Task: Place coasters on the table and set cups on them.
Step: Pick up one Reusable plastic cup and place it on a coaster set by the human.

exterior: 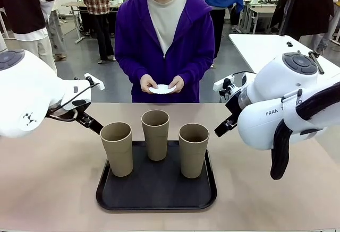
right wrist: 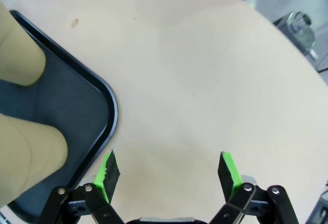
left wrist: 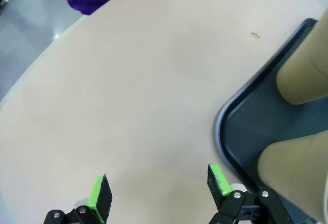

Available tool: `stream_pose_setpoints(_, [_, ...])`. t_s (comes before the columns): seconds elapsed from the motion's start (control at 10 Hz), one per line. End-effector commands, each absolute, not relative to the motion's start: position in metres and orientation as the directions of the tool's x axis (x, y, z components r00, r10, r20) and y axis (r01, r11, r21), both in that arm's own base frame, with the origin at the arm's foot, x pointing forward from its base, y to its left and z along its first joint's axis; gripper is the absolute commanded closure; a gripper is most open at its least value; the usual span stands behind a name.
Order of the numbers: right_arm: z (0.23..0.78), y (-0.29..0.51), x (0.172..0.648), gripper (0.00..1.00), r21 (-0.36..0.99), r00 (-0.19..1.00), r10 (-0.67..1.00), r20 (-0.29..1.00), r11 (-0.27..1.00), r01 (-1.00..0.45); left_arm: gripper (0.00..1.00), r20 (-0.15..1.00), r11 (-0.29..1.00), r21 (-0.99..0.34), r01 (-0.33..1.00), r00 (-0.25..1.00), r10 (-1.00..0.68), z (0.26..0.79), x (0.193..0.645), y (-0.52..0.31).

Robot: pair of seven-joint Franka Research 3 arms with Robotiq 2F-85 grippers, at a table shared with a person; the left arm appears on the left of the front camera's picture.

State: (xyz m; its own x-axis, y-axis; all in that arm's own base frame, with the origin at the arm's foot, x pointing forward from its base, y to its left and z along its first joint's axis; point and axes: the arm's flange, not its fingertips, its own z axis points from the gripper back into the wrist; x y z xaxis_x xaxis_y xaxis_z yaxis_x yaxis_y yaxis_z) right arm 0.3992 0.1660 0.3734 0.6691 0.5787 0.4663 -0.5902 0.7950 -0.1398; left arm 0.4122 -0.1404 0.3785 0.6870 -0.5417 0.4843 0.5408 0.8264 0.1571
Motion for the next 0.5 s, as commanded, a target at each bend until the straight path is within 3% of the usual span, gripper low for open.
stream_pose_setpoints(0.0, [0.407,0.155,0.394,0.0,-0.092,0.705,0.588,0.396,0.79,-0.607,0.0,0.464,0.835,0.223,0.503,0.699,-0.545,0.416,0.414,-0.128])
stream_pose_setpoints(0.4, [0.479,0.116,0.287,0.0,-0.111,0.792,0.543,0.28,0.838,-0.535,0.0,0.362,0.835,0.035,0.549,0.772,-0.523,0.477,0.322,-0.102])
